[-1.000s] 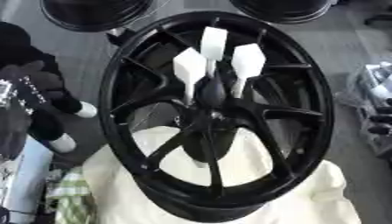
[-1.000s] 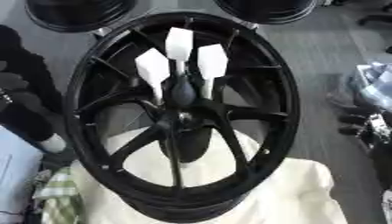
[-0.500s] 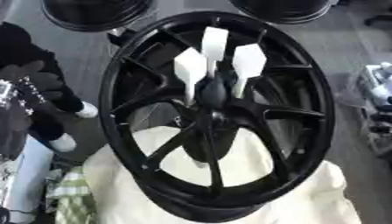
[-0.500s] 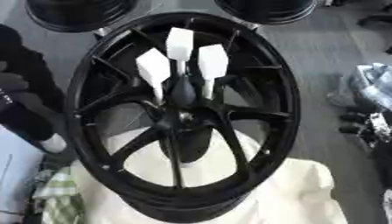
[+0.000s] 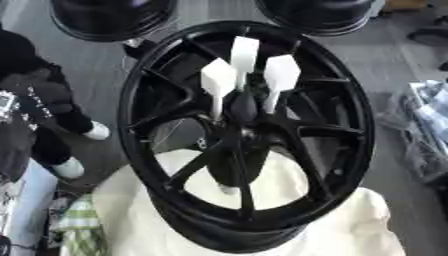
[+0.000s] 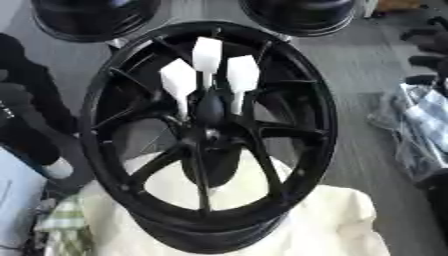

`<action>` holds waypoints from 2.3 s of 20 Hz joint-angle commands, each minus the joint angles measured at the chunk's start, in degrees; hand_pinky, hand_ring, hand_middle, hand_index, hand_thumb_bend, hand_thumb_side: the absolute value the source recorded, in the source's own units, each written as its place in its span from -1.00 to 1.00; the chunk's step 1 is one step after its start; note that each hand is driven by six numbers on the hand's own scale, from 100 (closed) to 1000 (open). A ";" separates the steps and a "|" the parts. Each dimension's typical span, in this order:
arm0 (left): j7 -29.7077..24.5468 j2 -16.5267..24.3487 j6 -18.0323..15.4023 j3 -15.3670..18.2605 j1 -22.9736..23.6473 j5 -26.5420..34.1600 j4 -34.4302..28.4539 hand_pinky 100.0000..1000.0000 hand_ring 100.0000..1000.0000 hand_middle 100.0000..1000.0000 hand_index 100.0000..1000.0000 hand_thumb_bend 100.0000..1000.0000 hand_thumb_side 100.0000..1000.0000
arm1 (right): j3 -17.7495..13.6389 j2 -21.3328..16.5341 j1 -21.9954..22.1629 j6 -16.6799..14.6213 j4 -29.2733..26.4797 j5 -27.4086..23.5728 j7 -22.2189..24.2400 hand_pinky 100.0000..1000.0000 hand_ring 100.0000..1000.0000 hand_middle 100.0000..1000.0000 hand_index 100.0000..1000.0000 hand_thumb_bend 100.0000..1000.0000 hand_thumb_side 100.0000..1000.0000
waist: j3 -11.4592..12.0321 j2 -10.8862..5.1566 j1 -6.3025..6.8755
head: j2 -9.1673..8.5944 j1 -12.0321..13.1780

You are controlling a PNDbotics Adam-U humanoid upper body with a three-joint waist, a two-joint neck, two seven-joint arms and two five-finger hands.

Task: Pull the pin out of the wheel hub.

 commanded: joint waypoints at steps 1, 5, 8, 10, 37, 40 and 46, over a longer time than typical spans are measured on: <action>-0.34 1.55 -0.03 -0.26 -0.17 0.20 -0.48 0.42 0.40 0.24 0.68 -0.81 0.68 | 1.26 -6.51 -3.17 -2.10 1.65 -0.61 1.10 0.38 0.62 0.63 0.74 -1.00 -0.02 | 0.05 -1.31 -0.12 | 0.34 -0.25; -0.66 2.01 0.04 -0.61 -0.05 0.22 -0.22 0.42 0.40 0.24 0.67 -0.81 0.68 | 3.96 -12.66 -9.26 -3.82 7.50 -0.04 1.86 0.41 0.63 0.64 0.74 -1.00 -0.16 | -0.17 -1.97 -0.58 | 0.35 -0.52; -1.05 2.01 0.19 -1.06 -0.05 0.40 -0.02 0.42 0.41 0.24 0.67 -0.81 0.68 | 6.52 -22.07 -14.70 -5.39 14.86 -0.54 1.56 0.45 0.64 0.64 0.74 -1.00 -0.28 | 0.20 -2.38 -0.64 | 0.35 -0.89; -1.43 2.06 0.32 -1.48 -0.13 0.49 0.13 0.42 0.41 0.24 0.67 -0.81 0.68 | 9.14 -27.56 -19.15 -8.98 23.08 -2.26 3.55 0.48 0.65 0.64 0.75 -1.00 -0.35 | 0.62 -2.69 -0.76 | 0.35 -1.33; -0.38 2.90 1.51 -2.03 0.07 0.93 1.19 0.42 0.42 0.26 0.67 -0.78 0.70 | 22.29 -14.36 -43.73 -17.61 41.36 26.59 25.01 0.59 0.65 0.60 0.74 -1.00 -0.46 | 4.46 -5.17 -2.66 | 0.35 -4.35; 0.73 2.95 2.03 -1.72 0.24 1.38 1.37 0.42 0.42 0.26 0.67 -0.76 0.71 | 22.98 -13.03 -44.55 -15.99 39.88 31.41 24.36 0.58 0.62 0.56 0.73 -1.00 -0.53 | 5.00 -5.44 -2.88 | 0.35 -4.71; 3.21 2.87 3.21 -1.12 0.36 2.42 1.70 0.42 0.42 0.25 0.67 -0.72 0.73 | 24.82 -10.14 -45.58 -11.07 36.97 40.14 25.01 0.62 0.65 0.57 0.73 -1.00 -0.30 | 5.08 -6.10 -3.13 | 0.35 -4.90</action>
